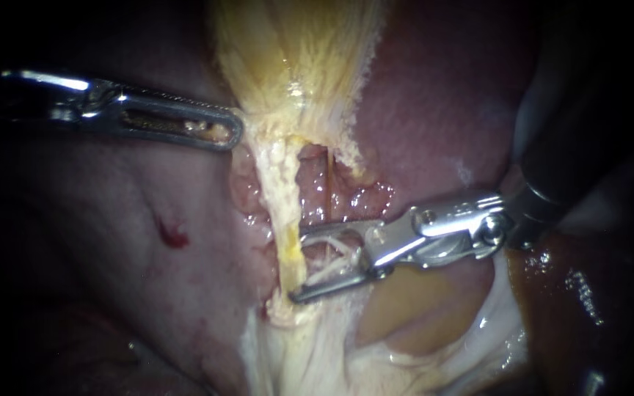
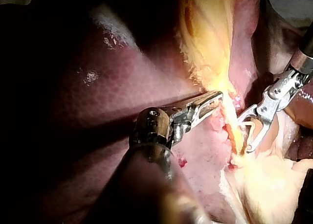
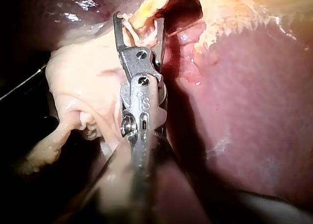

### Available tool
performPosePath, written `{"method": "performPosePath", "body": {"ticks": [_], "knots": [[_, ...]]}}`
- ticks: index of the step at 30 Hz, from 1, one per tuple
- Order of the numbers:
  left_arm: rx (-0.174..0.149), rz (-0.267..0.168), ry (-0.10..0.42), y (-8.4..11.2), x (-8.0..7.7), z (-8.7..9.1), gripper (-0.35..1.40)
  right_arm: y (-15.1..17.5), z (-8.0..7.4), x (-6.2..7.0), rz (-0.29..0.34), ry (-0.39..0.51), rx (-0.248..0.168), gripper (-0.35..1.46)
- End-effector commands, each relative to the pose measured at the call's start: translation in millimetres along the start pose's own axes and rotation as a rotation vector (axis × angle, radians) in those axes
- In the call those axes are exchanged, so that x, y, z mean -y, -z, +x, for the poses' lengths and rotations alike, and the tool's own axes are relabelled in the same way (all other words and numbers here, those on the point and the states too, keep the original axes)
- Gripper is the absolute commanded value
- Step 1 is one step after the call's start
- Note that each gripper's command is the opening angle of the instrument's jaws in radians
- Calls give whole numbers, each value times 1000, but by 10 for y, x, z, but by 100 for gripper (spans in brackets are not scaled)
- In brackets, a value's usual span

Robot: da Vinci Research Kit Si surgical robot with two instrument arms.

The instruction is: Clipping first clip left tube

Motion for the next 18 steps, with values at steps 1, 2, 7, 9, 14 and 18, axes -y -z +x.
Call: {"method": "performPosePath", "body": {"ticks": [1, 2, 7, 9, 14, 18], "knots": [[0, 0, 0, 0, 0, 0, -35, -2, 1, 1, 8, -2, -11, 50], [0, 0, 0, 0, 0, 0, -35, -3, 2, 3, 17, -4, -21, 50], [0, -1, 1, -1, 0, -1, -35, -15, 8, 6, 59, 5, -33, 49], [0, -1, 1, -2, 0, -2, -35, -20, 8, 5, 70, 9, -34, 49], [0, -2, 2, -3, 1, -3, -35, -37, 7, 0, 98, 10, -51, 49], [0, -1, 2, -4, 1, -3, -35, -46, 6, -3, 118, 18, -56, 49]]}}
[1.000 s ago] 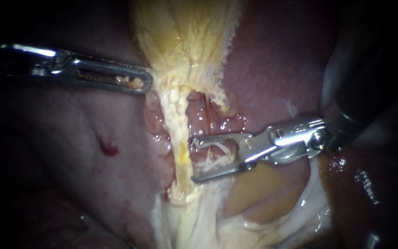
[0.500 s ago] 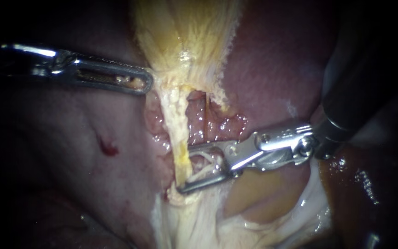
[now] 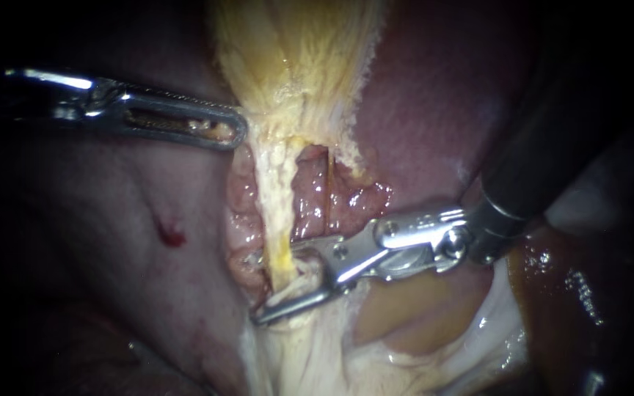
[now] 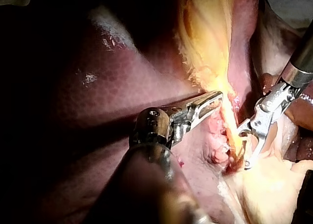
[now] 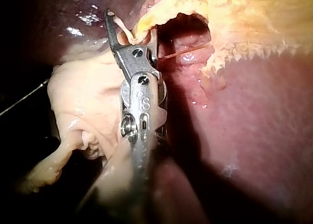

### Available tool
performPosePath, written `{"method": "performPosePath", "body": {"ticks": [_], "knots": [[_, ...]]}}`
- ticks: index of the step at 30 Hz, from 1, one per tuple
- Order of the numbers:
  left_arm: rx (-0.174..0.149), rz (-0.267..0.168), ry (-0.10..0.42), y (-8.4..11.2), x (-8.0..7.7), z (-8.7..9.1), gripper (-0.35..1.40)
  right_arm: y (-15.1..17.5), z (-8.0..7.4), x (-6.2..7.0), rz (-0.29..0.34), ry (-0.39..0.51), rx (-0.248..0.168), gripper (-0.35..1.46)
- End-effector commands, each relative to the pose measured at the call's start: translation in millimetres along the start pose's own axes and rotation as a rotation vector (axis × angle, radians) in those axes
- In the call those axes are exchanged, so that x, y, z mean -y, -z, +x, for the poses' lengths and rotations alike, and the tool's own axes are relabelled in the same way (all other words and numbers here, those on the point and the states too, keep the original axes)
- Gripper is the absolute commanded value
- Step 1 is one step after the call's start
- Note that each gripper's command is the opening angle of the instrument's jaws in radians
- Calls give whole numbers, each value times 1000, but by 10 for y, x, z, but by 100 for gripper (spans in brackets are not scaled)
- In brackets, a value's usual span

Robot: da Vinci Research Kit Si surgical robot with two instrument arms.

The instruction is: Clipping first clip left tube

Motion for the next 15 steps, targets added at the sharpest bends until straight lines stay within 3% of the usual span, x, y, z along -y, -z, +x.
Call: {"method": "performPosePath", "body": {"ticks": [1, 7, 15], "knots": [[0, 0, 0, 0, 0, 0, -35, -1, 0, -1, 4, 2, 2, 49], [0, 0, 0, -2, -2, -1, -35, -1, 1, 1, 9, 3, 0, 49], [2, -4, 0, 0, -8, -1, -35, -5, 11, 22, 25, 6, -2, 49]]}}
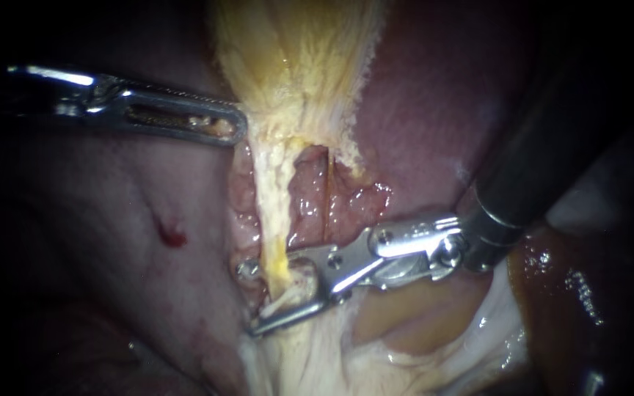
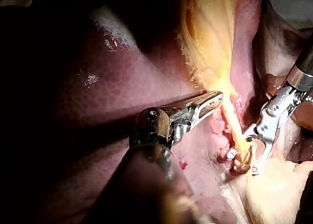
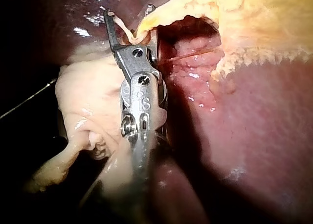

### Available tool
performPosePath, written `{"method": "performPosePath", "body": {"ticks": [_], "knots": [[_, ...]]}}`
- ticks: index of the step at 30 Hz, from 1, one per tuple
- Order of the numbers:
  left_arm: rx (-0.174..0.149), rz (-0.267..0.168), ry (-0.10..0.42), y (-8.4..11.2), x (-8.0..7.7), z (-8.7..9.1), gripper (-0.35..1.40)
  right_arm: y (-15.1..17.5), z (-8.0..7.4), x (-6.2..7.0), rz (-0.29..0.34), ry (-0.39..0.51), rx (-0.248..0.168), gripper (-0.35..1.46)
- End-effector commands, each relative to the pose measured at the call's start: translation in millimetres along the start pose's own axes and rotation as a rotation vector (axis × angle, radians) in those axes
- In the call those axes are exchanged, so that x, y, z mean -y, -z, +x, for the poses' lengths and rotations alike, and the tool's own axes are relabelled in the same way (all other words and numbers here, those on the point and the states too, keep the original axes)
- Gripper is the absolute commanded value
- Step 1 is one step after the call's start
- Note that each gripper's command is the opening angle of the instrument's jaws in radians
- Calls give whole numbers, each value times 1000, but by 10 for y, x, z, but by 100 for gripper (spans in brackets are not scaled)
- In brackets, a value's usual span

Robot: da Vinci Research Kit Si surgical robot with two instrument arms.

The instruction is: Clipping first clip left tube

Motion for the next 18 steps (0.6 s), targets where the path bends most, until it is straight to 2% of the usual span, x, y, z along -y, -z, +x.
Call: {"method": "performPosePath", "body": {"ticks": [1, 6, 18], "knots": [[1, 0, 0, 0, 0, 0, -35, 0, 2, 2, 2, 1, -2, 49], [1, 0, 0, 0, -1, -1, -35, -1, 7, 11, 11, 2, -5, 49], [2, -2, 0, -1, -8, -1, -35, 1, 16, 21, 18, 1, -12, 49]]}}
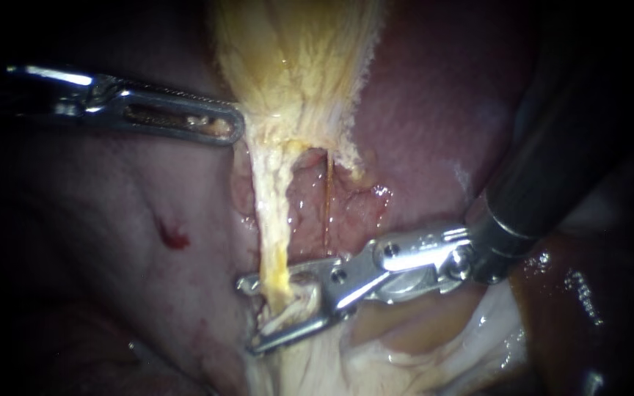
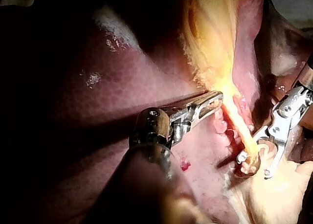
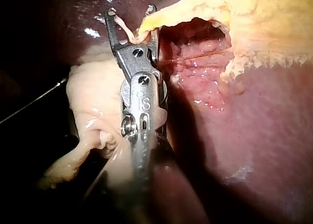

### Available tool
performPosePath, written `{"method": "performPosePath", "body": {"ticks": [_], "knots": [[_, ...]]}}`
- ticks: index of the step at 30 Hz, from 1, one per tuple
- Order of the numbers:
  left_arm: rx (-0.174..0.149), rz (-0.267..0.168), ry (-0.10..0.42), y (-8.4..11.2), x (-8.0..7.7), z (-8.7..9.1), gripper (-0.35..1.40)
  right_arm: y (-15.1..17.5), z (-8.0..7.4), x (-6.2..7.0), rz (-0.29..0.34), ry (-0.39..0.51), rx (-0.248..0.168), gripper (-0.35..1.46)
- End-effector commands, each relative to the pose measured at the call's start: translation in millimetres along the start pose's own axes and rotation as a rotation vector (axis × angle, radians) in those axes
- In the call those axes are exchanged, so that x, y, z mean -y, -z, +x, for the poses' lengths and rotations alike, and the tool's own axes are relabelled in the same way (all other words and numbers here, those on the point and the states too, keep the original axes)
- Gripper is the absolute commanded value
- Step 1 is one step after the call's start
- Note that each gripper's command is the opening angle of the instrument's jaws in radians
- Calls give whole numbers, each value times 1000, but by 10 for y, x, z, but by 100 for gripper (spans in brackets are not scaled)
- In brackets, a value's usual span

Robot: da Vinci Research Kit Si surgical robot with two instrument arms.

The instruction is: Clipping first clip left tube

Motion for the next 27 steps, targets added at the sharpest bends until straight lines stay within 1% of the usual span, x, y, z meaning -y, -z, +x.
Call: {"method": "performPosePath", "body": {"ticks": [1, 12, 18, 22, 25, 27], "knots": [[0, -1, 0, 0, -1, 0, -35, -1, 0, 1, 1, 0, 0, 49], [1, -2, 0, -3, -8, -2, -35, -1, 6, 2, 3, -1, -5, 49], [1, -2, 1, -3, -8, -2, -35, 0, 8, 1, 6, -3, -5, 47], [1, -3, 1, -3, -7, -2, -35, 2, 8, 0, 3, -3, -6, 42], [1, -3, 1, -3, -6, -2, -35, 4, 7, -1, 3, -3, -6, 31], [1, -3, 1, -4, -6, -2, -35, 6, 7, -1, -2, -21, -7, 18]]}}
